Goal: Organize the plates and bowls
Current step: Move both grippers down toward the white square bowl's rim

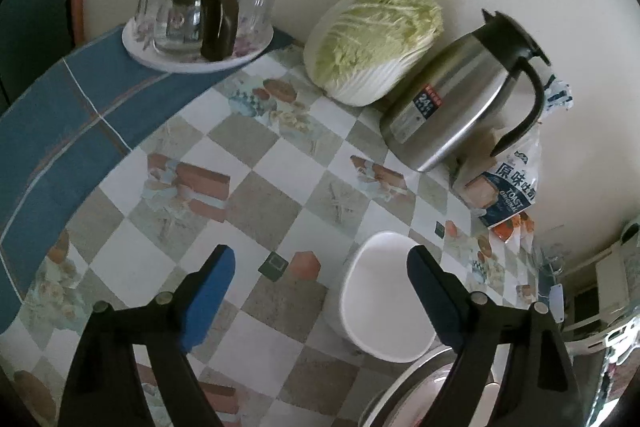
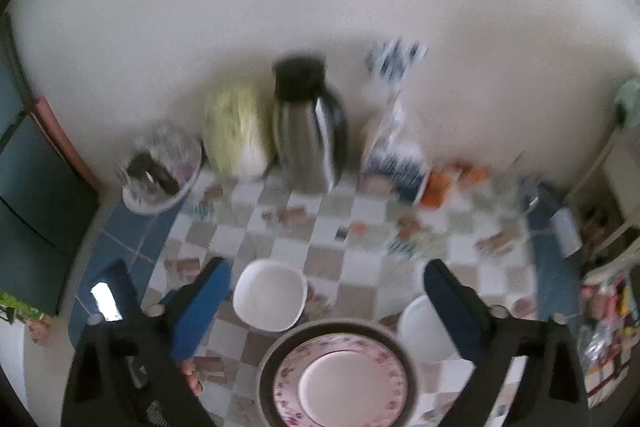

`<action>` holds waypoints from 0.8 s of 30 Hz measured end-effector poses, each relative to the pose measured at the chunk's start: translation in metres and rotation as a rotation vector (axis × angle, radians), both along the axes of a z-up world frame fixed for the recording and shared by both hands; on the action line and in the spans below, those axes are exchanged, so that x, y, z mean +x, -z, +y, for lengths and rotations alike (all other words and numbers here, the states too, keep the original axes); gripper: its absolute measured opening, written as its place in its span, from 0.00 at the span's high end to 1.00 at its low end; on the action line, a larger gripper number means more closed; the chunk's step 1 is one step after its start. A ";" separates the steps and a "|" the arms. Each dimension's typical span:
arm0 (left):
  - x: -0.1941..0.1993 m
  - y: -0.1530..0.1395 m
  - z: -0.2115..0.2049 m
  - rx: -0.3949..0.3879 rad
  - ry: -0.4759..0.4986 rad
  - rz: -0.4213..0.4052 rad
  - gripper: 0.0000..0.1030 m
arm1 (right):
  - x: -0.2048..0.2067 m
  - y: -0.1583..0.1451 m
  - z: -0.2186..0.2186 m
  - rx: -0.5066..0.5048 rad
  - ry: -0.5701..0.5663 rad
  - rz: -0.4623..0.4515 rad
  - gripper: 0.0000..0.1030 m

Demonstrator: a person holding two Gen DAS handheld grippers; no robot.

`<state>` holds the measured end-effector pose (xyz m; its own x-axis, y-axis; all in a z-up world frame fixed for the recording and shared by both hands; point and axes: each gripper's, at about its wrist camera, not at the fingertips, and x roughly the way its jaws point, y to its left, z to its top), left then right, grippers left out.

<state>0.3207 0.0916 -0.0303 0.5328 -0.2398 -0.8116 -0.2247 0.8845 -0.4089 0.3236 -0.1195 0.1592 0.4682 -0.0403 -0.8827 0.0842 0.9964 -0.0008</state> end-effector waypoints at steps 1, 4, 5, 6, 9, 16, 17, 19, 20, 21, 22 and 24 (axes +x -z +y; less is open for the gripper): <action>0.001 0.003 0.000 0.000 0.003 0.004 0.14 | 0.005 0.016 0.001 -0.005 0.008 0.027 0.15; 0.006 0.016 -0.002 0.003 0.014 0.025 0.15 | 0.020 0.068 0.001 -0.006 0.038 0.110 0.22; 0.008 0.021 -0.003 -0.006 0.022 0.034 0.16 | 0.023 0.083 0.000 -0.005 0.046 0.130 0.23; 0.009 0.025 -0.003 -0.012 0.026 0.044 0.17 | 0.027 0.097 0.000 -0.004 0.054 0.153 0.24; 0.014 0.041 -0.006 -0.024 0.036 0.087 0.24 | 0.034 0.139 0.000 -0.012 0.084 0.229 0.31; 0.018 0.056 -0.019 -0.035 0.076 0.115 0.36 | 0.045 0.186 -0.004 0.012 0.116 0.298 0.47; 0.018 0.058 -0.023 -0.028 0.087 0.115 0.37 | 0.046 0.190 -0.004 0.013 0.118 0.305 0.48; 0.020 0.060 -0.029 -0.024 0.103 0.122 0.42 | 0.047 0.199 -0.003 0.032 0.114 0.322 0.56; 0.020 0.062 -0.031 -0.026 0.110 0.127 0.45 | 0.048 0.203 -0.003 0.042 0.110 0.329 0.57; 0.021 0.064 -0.034 -0.029 0.119 0.133 0.47 | 0.048 0.206 -0.002 0.047 0.110 0.334 0.59; 0.021 0.066 -0.036 -0.029 0.123 0.137 0.48 | 0.048 0.209 -0.001 0.050 0.110 0.339 0.62; 0.022 0.068 -0.039 -0.023 0.124 0.146 0.52 | 0.049 0.215 0.001 0.053 0.105 0.346 0.64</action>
<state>0.3429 0.0530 -0.0984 0.3754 -0.3157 -0.8714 -0.1729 0.8999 -0.4005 0.3724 -0.1189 -0.0560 0.1375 -0.0221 -0.9903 0.1898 0.9818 0.0045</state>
